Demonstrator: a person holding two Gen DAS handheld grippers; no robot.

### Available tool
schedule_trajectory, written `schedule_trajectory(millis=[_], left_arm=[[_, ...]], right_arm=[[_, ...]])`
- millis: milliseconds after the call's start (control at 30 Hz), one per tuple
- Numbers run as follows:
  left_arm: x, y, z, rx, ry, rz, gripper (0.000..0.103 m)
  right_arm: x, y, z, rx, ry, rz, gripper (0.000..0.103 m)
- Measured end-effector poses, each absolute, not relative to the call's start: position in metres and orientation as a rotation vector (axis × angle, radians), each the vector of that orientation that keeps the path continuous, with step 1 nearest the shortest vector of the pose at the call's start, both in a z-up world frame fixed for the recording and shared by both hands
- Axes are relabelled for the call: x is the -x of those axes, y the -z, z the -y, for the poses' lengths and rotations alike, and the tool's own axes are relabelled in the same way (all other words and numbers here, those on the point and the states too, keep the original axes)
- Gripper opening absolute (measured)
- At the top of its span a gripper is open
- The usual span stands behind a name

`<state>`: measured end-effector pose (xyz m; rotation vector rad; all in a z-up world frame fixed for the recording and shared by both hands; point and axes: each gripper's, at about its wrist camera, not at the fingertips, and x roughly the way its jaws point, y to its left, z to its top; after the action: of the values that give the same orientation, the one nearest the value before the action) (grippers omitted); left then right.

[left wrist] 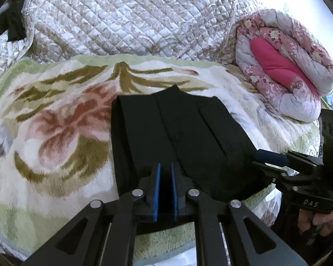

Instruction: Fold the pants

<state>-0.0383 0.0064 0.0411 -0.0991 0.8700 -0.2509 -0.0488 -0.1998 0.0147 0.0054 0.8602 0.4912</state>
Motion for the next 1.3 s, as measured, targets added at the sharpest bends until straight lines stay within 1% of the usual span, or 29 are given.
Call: schedule_trajectory(millis=[100,267,300,333,400,533,667,767,833,867,967,1067,1100,1133,1300], left_arm=[[0.031,-0.04,-0.008,0.096,0.248,-0.868,0.012],[0.022,-0.027,-0.018,0.116,0.226,-0.894,0.012],[0.022,-0.027,-0.018,0.113,0.221,-0.892,0.013],[0.022,-0.027,-0.02,0.111,0.217,-0.89,0.019],[0.021,-0.028,-0.024,0.12,0.207,-0.893,0.023],[0.02,-0.033,-0.034,0.137,0.191,-0.882,0.023],[0.018,-0.032,-0.049,0.179,0.166,-0.892,0.023],[0.018,-0.029,-0.061,0.248,0.166,-0.91,0.03],[0.017,-0.029,-0.064,0.287,0.18,-0.909,0.036],[0.016,-0.03,-0.064,0.305,0.192,-0.908,0.038],[0.008,-0.027,-0.059,0.332,0.233,-0.908,0.046],[-0.001,-0.015,-0.055,0.345,0.237,-0.952,0.048],[-0.002,-0.012,-0.055,0.36,0.246,-0.956,0.051],[-0.002,-0.01,-0.056,0.378,0.251,-0.956,0.054],[-0.012,-0.004,-0.058,0.412,0.274,-0.942,0.059]], right_arm=[[0.046,-0.015,0.203,-0.006,-0.478,-0.857,0.046],[0.038,-0.005,0.209,-0.028,-0.472,-0.911,0.046],[0.038,-0.006,0.208,-0.021,-0.47,-0.907,0.046],[0.038,-0.007,0.208,-0.015,-0.467,-0.904,0.046],[0.037,-0.011,0.208,-0.02,-0.462,-0.892,0.046],[0.033,-0.016,0.215,-0.055,-0.446,-0.88,0.046],[0.025,-0.013,0.23,-0.141,-0.43,-0.911,0.046],[0.02,-0.008,0.239,-0.197,-0.431,-0.936,0.046],[0.015,-0.006,0.24,-0.223,-0.442,-0.948,0.046],[0.011,-0.005,0.239,-0.236,-0.453,-0.955,0.046],[0.002,0.001,0.239,-0.274,-0.468,-0.977,0.046],[-0.005,0.008,0.241,-0.319,-0.477,-1.002,0.046],[-0.006,0.009,0.242,-0.333,-0.483,-1.003,0.046],[-0.009,0.01,0.242,-0.338,-0.487,-1.004,0.046],[-0.028,0.018,0.243,-0.41,-0.512,-1.009,0.046]])
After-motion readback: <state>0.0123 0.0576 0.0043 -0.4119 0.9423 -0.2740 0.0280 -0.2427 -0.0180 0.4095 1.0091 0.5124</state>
